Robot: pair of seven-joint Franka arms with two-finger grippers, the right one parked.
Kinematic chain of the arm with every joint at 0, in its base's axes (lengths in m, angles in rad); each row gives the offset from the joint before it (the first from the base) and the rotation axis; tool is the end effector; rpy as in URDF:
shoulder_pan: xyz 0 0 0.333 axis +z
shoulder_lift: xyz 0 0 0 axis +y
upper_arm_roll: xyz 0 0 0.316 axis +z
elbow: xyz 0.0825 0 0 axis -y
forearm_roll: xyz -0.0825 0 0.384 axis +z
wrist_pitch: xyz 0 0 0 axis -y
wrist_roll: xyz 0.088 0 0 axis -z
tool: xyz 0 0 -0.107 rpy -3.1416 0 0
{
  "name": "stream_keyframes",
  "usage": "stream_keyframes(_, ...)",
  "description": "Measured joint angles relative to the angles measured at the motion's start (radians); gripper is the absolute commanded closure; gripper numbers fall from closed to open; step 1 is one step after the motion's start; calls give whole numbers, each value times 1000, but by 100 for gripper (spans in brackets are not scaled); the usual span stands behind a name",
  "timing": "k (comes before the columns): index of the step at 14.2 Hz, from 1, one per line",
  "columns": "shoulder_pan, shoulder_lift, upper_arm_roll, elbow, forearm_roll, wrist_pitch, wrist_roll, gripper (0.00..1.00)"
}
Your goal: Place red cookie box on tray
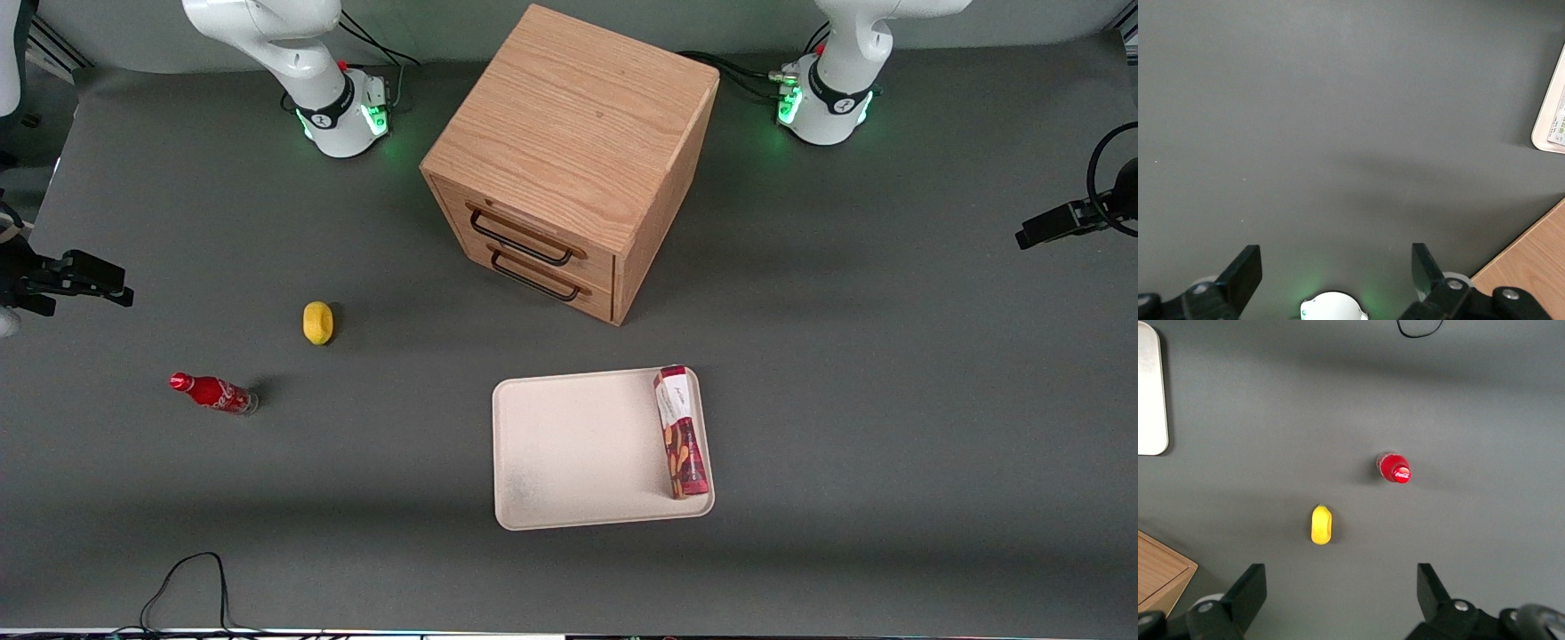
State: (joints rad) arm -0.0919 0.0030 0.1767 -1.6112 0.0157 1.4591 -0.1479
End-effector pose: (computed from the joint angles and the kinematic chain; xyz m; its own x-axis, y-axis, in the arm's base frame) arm 0.5390 0.0475 0.5952 0.9612 0.2314 -0.1503 0.2281 -0.9729 -0.0388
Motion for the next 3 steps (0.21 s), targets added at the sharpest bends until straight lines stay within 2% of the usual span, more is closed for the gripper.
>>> stream_keyframes(3,-8,2,1,6,0,-16,0,0)
